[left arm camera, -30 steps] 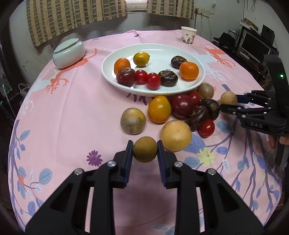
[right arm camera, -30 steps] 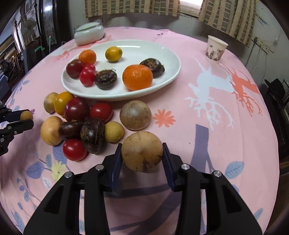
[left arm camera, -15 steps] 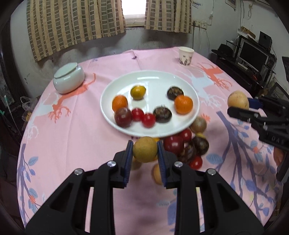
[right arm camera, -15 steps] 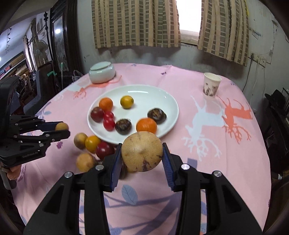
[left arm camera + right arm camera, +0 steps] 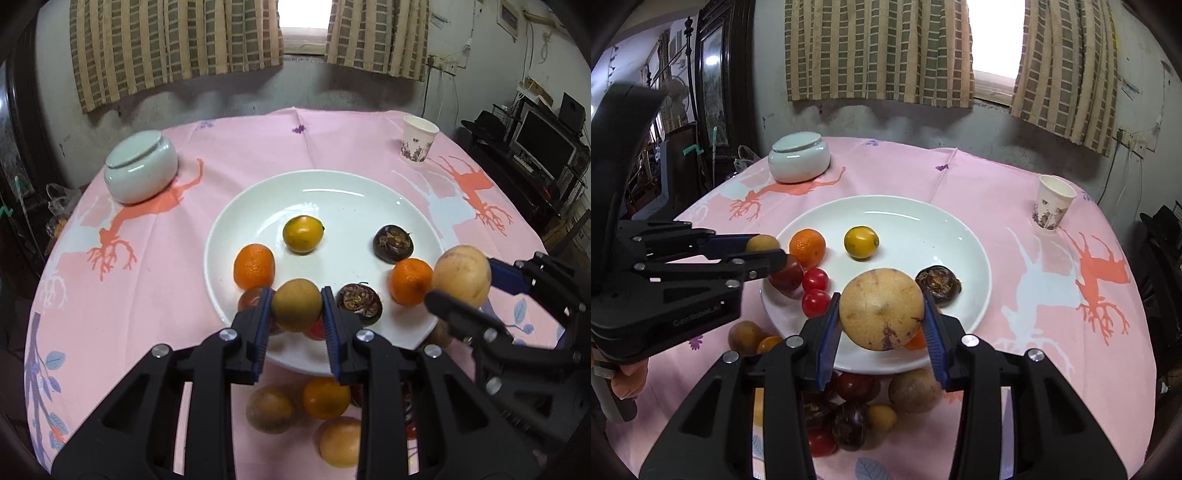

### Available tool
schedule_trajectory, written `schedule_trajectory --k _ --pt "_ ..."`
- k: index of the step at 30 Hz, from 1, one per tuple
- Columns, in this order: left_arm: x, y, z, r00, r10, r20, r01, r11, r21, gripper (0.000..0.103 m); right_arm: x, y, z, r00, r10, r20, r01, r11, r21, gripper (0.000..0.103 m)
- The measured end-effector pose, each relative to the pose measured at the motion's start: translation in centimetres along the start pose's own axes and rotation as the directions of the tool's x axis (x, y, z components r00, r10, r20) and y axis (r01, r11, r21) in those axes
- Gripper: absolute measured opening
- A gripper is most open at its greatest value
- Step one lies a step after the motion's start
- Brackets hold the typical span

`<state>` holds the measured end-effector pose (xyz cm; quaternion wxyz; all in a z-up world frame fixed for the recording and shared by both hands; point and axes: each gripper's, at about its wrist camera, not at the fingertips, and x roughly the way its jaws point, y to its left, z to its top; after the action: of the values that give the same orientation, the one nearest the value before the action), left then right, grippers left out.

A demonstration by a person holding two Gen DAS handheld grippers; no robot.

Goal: Organize fruits
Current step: 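Carry both tan fruits onto the white plate and open both tools, then move both open tools back from the plate to the fruit pile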

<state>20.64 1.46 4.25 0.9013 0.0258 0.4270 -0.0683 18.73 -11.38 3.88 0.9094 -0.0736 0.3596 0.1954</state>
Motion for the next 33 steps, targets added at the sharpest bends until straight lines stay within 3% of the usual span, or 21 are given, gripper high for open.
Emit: schedule_trajectory --k 10,14,17,20,32,33 --pt "3.2 -0.5 0.9 0.999 0.038 -0.034 -0.038 0.999 0.006 0.027 4.4 0.7 0.2 0.999 -0.006 -0.05 0.004 1.0 -0.03 0.043" --pt "3.8 -0.7 0.8 0.996 0.081 -0.026 -0.08 0.997 0.008 0.043 4.2 0.8 0.2 0.997 -0.071 -0.023 0.07 0.996 -0.05 0.052" --pt "3.4 -0.2 0.8 0.997 0.077 -0.022 -0.078 0.997 -0.013 0.062 3.4 0.4 0.0 0.997 -0.079 -0.004 0.079 0.995 -0.065 0.053" --pt "2.2 0.1 0.5 0.997 0.071 0.001 -0.071 0.997 -0.019 0.069 2.0 -0.1 -0.3 0.997 -0.072 0.009 0.073 0.996 -0.056 0.055" --pt "-3.7 0.2 -3.3 0.996 0.059 0.064 -0.06 0.998 0.01 0.076 -3.8 -2.3 -3.7 1.0 -0.007 0.017 0.005 0.998 0.067 0.059" --pt "-4.1 0.1 -3.7 0.996 0.067 0.067 -0.068 0.997 0.022 0.076 -4.4 -2.5 -4.1 1.0 0.001 0.021 -0.003 0.996 0.091 0.065"
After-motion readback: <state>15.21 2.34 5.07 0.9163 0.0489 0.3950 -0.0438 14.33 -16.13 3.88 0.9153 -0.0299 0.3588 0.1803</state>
